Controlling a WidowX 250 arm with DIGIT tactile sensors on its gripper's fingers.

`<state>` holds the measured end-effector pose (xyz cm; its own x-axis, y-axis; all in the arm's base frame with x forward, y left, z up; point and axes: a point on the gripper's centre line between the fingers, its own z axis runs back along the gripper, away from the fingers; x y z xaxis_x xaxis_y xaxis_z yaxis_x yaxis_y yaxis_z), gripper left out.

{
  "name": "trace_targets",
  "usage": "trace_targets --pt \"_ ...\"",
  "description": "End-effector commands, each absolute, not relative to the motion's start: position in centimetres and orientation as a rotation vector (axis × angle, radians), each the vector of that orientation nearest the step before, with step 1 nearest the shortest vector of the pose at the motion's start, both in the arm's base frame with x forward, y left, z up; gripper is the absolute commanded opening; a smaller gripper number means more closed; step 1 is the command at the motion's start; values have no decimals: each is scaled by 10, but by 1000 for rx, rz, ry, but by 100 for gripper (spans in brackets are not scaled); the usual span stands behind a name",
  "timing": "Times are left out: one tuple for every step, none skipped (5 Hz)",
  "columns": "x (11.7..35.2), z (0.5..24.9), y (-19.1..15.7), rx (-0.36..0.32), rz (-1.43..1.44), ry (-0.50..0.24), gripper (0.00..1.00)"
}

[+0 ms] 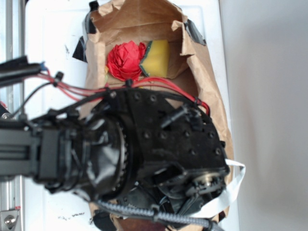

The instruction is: Grab the green ball.

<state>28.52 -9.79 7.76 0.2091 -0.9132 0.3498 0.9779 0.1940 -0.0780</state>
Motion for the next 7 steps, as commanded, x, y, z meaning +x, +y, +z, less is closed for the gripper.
trace_targets --pt "288 90 -109 -288 -1341 -290 100" --pt "293 88 -113 -287 -1321 -309 100" --pt "294 74 -120 -297 -1325 -277 100" --pt "294 70 -123 -304 -1320 -273 100" --pt "297 66 -126 -302 -1326 -263 100" --pt "297 57 -132 -271 -1350 -221 100" --pt "295 53 -134 -272 -1358 -204 100"
